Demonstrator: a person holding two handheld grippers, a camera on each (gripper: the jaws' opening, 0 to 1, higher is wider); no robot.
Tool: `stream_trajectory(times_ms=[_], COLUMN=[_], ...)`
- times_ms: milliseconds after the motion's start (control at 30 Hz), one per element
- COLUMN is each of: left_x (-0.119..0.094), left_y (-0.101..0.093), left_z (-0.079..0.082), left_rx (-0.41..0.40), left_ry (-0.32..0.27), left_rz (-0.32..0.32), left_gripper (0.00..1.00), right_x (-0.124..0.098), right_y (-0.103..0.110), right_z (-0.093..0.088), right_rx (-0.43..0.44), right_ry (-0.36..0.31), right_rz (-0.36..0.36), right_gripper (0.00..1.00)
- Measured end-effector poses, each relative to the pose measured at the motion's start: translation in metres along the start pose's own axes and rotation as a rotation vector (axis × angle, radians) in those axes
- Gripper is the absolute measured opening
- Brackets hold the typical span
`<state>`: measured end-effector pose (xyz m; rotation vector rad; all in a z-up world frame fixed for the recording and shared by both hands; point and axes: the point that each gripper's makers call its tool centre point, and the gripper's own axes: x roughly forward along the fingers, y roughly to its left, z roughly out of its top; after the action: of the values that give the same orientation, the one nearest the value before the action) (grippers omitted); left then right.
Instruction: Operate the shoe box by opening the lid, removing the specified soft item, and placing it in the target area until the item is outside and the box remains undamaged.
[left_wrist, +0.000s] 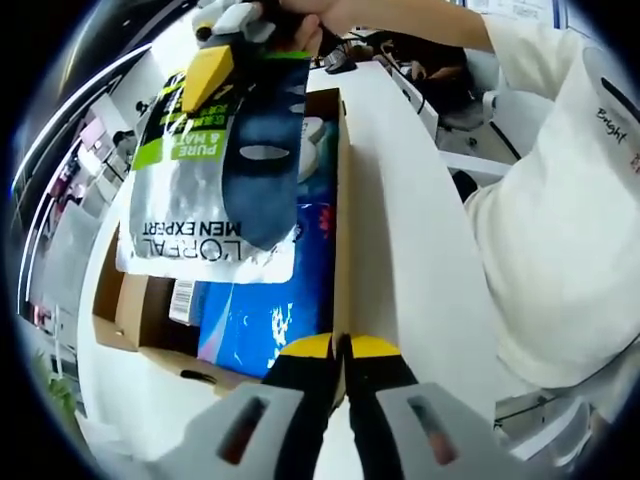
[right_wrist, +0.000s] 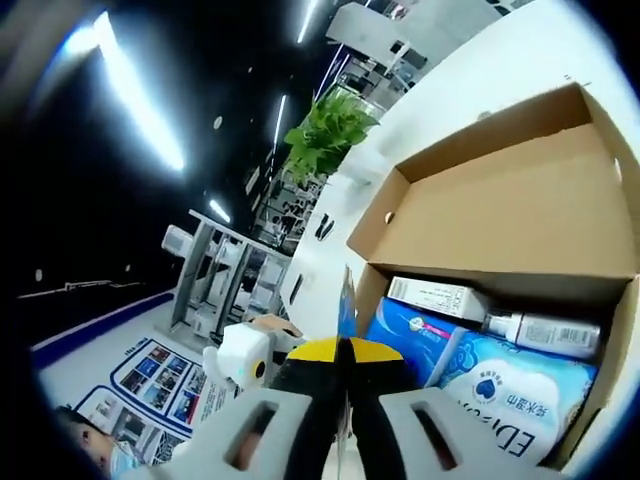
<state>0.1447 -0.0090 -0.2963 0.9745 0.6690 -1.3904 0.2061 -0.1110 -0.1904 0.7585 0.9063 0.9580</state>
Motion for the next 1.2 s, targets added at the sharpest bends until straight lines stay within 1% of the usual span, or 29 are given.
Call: stream_trajectory(times_ms=[200,367,467,700,767,867,1000,1200], left_x=[-0.001,-0.001,-0.001,-0.001,-0.001,0.000,0.000,0.000], left_y=[-0.002,-0.004,-0.005,-0.007,-0.008,-0.008,-0.006,-0.006], left_z=[0.002,0.002,0.003,0.003,0.003,0.003,0.003,0.003], left_rx=[0.002,0.000,-0.001,0.000,0.000,-0.002,-0.004,-0.001], left_ry=[-0.005,-0.005,-0.005,-0.006,-0.006,-0.006,-0.006,-0.011], left_rz=[-0.001,-0.004,-0.004,0.000,0.001,0.001,0.001,0.007], left_gripper=[0.03,0.03,0.03,0.03,0.03,0.03,0.03,0.03], right_x=[-0.002,-0.010,-0.017,-0.035,-0.040,-0.049,-0.053,-0.058], right_y=[0.004,0.006,0.011,0.025,0.027,0.024,0.023,0.028], right_z=[-0.004,0.000,-0.005,-0.005,-0.004,0.004,0.004,0.001], right_rx=[0.002,0.003,0.004,0.002,0.000,-0.017,-0.016,-0.017], right_ry=[0.009,0.005,-0.002,-0.004,-0.009,-0.018,-0.022,-0.024], right_rz=[0.007,0.026,0.050,0.119,0.123,0.112,0.115,0.131], right_gripper=[0.00,0.00,0.00,0.00,0.00,0.00,0.00,0.00])
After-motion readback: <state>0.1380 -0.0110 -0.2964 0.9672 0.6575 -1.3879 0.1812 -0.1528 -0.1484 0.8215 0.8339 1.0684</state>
